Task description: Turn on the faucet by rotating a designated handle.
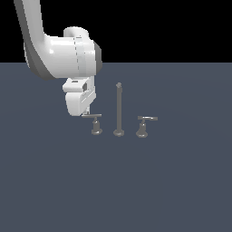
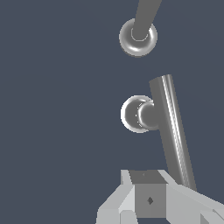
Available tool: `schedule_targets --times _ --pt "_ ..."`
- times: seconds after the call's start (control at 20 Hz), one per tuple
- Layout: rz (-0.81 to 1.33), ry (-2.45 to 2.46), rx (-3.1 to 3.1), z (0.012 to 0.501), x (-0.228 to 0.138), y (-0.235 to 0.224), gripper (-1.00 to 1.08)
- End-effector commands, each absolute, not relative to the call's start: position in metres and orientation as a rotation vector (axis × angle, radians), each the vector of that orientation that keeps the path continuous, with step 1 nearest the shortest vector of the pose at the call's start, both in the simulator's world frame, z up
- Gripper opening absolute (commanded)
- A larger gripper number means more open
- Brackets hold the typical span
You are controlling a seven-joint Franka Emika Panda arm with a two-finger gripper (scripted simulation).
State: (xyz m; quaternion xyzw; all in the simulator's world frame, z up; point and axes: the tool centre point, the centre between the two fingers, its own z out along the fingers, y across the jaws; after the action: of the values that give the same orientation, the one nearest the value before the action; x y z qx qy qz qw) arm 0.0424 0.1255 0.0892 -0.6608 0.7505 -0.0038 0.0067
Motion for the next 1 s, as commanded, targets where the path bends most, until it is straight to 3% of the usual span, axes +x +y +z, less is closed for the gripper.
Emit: schedule_targets --times 0.0,0.45,0.55,0.95 --pt "-0.005 2.353 -2.076 0.089 0.031 0.126 -1.0" --pt "-0.001 2.351 -2.083 0.089 0.001 0.128 -1.0" --pt "-0.003 2.337 -2.08 0.089 0.008 0.132 -1.0" --pt "-0.001 2.346 -2.082 0.089 -0.013 0.11 -1.0"
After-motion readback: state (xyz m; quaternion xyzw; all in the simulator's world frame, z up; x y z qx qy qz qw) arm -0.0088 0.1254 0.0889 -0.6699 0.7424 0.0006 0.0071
